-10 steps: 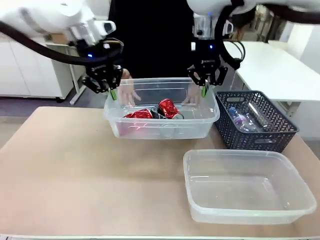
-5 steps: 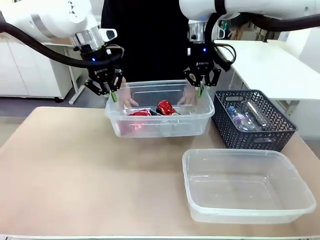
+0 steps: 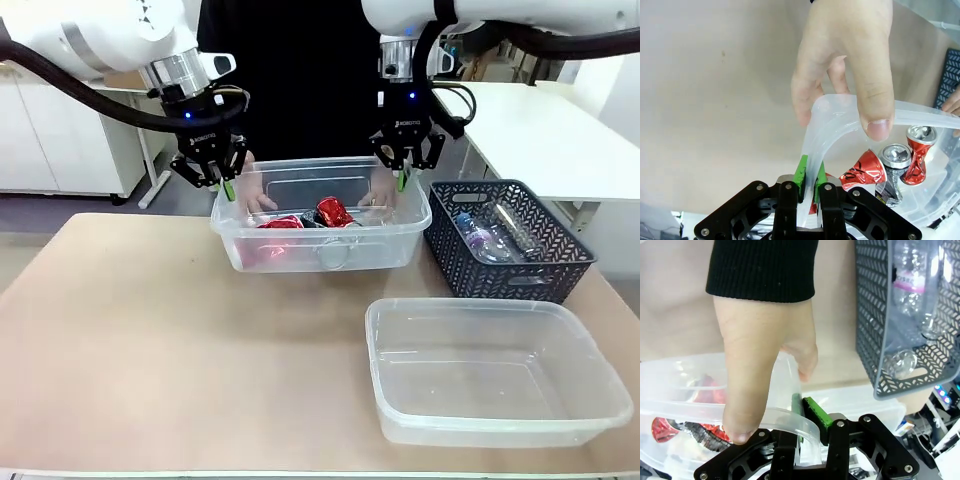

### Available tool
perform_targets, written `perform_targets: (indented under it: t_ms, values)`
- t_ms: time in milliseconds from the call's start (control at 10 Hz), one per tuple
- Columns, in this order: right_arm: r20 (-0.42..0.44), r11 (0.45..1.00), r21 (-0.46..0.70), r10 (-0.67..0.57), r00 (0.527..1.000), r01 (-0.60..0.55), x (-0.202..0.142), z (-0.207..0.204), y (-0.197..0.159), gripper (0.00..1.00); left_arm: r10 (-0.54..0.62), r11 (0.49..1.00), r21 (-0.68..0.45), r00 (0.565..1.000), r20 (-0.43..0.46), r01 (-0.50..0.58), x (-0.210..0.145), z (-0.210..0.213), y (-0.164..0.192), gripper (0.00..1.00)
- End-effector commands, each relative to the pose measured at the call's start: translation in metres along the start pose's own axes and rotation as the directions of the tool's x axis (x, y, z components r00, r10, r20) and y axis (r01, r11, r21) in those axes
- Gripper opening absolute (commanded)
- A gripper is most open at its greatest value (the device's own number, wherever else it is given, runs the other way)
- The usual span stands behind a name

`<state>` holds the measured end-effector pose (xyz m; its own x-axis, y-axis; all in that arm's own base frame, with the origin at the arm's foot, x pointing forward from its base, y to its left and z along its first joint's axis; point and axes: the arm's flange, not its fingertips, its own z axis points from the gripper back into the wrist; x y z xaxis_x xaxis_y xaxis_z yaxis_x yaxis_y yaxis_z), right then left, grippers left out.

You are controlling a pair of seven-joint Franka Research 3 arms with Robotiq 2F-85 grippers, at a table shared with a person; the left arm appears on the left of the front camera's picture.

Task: Sort the waste into each basket.
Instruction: Release the Organizing box you were holding.

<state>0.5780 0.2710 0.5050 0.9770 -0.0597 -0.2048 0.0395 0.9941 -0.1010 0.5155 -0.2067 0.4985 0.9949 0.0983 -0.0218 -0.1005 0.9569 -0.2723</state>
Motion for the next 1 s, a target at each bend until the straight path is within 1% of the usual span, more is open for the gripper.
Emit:
perform_targets:
  t_ms: [0,200,300,400,500,600,700,800,900]
  values:
    - [0.003,1.000,0.009,0.005,1.000,-0.005,-0.004,0.000,-0.001,0.06,0.006,1.000,-0.010,1.000,0.018,-0.006,0.000,0.004,-0.001,0.07]
    - [0.003,1.000,0.009,0.005,1.000,-0.005,-0.004,0.000,-0.001,0.06,0.006,1.000,-0.010,1.000,0.018,-0.006,0.000,0.004,-0.001,0.07]
    - [0.000,1.000,0.000,0.000,1.000,0.000,0.000,0.000,0.000,0.06,0.000,1.000,0.000,1.000,0.000,0.000,0.000,0.000,0.000,0.07]
    - [0.068,0.999,0.049,-0.010,0.998,0.006,-0.011,0.002,-0.011,0.62,-0.022,1.000,-0.016,1.000,0.001,0.022,0.000,0.003,-0.007,0.64]
    - [0.117,0.995,0.096,-0.026,0.993,0.015,-0.021,0.004,-0.019,0.62,-0.041,0.999,-0.012,0.999,0.029,0.041,-0.002,0.009,-0.011,0.64]
    - [0.147,0.992,0.122,-0.053,0.988,0.035,-0.031,0.005,-0.028,1.00,-0.035,0.999,0.001,0.998,0.044,0.035,-0.005,0.014,-0.011,1.00]
    - [0.170,0.988,0.144,-0.078,0.982,0.053,-0.038,0.006,-0.036,0.66,-0.031,1.000,0.006,0.998,0.062,0.030,-0.008,0.019,-0.010,0.66]
    - [0.194,0.981,0.175,-0.112,0.974,0.078,-0.045,0.007,-0.045,1.00,-0.032,0.999,0.004,0.996,0.084,0.032,-0.013,0.025,-0.008,0.79]
    - [0.228,0.973,0.206,-0.152,0.962,0.105,-0.053,0.009,-0.053,1.00,-0.040,0.999,0.011,0.992,0.115,0.039,-0.020,0.033,-0.006,1.00]
